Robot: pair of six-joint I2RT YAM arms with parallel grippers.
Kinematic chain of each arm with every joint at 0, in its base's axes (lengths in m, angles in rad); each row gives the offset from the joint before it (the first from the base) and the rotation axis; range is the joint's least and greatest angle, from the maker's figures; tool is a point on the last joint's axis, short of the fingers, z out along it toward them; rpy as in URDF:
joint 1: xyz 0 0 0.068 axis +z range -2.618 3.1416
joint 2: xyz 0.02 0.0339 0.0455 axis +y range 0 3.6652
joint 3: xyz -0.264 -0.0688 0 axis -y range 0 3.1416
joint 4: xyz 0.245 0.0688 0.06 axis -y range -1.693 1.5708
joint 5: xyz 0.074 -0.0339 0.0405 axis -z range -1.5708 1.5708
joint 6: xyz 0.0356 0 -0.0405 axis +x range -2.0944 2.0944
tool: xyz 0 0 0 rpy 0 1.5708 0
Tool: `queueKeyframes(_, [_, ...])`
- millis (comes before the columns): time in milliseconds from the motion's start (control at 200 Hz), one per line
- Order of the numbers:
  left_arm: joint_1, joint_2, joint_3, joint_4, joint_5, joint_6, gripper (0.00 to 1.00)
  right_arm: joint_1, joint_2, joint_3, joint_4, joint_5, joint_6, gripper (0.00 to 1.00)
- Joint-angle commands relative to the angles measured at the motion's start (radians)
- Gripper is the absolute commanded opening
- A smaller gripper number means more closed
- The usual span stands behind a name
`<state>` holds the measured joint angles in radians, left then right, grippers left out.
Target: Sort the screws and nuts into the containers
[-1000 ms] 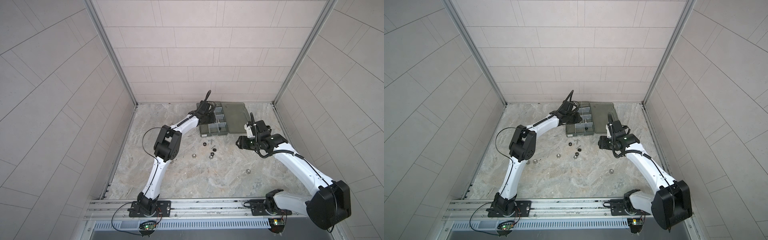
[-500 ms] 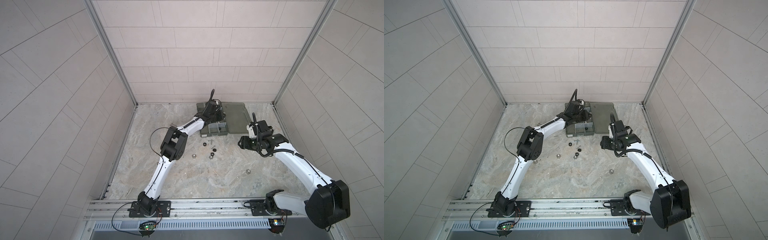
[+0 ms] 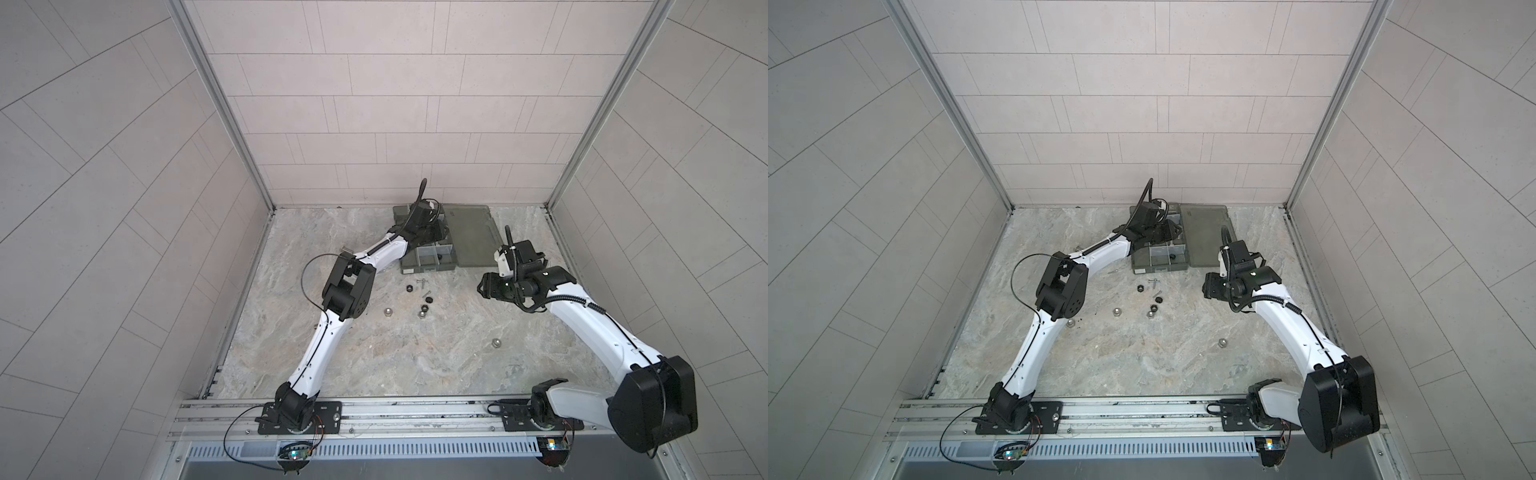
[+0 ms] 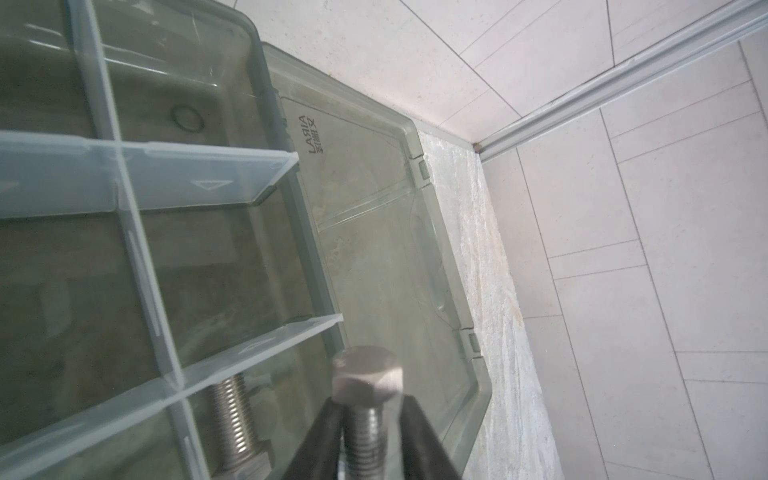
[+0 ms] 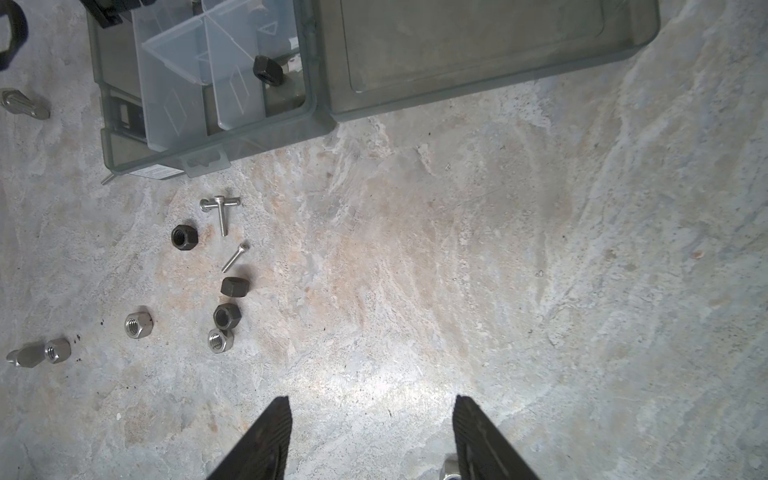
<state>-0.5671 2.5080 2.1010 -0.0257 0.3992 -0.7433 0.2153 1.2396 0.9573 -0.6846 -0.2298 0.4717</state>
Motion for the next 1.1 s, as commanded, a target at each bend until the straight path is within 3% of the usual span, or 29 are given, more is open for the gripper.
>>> queueKeyframes(0, [0.003,0.008,0.040,-0.001,0.007,0.013,0.47,-0.007,0.007,0.014,-0.017,0.001,-0.008,0.63])
queueKeyframes(95, [0.002,-0.003,0.032,-0.006,0.015,0.013,0.60,-0.008,0.016,0.014,-0.015,-0.007,-0.005,0.64])
queueKeyframes(215, [0.002,-0.055,-0.022,0.009,0.034,0.014,0.61,-0.008,0.024,0.015,-0.012,-0.021,0.001,0.63])
queueKeyframes(415, [0.005,-0.316,-0.319,0.038,-0.003,0.113,0.63,-0.006,0.016,0.010,-0.003,-0.049,0.018,0.63])
queueKeyframes(550, [0.017,-0.539,-0.562,-0.056,-0.101,0.225,0.64,-0.004,-0.012,0.009,-0.003,-0.063,0.015,0.64])
queueKeyframes(720, [0.031,-0.736,-0.736,-0.310,-0.340,0.383,0.64,0.023,-0.025,0.015,-0.008,-0.067,0.011,0.64])
queueKeyframes(906, [0.047,-0.734,-0.712,-0.563,-0.477,0.531,0.65,0.090,-0.033,0.017,0.020,-0.072,0.038,0.64])
queueKeyframes(1096, [0.067,-0.584,-0.584,-0.753,-0.520,0.693,0.66,0.142,-0.049,0.025,0.007,-0.073,0.044,0.63])
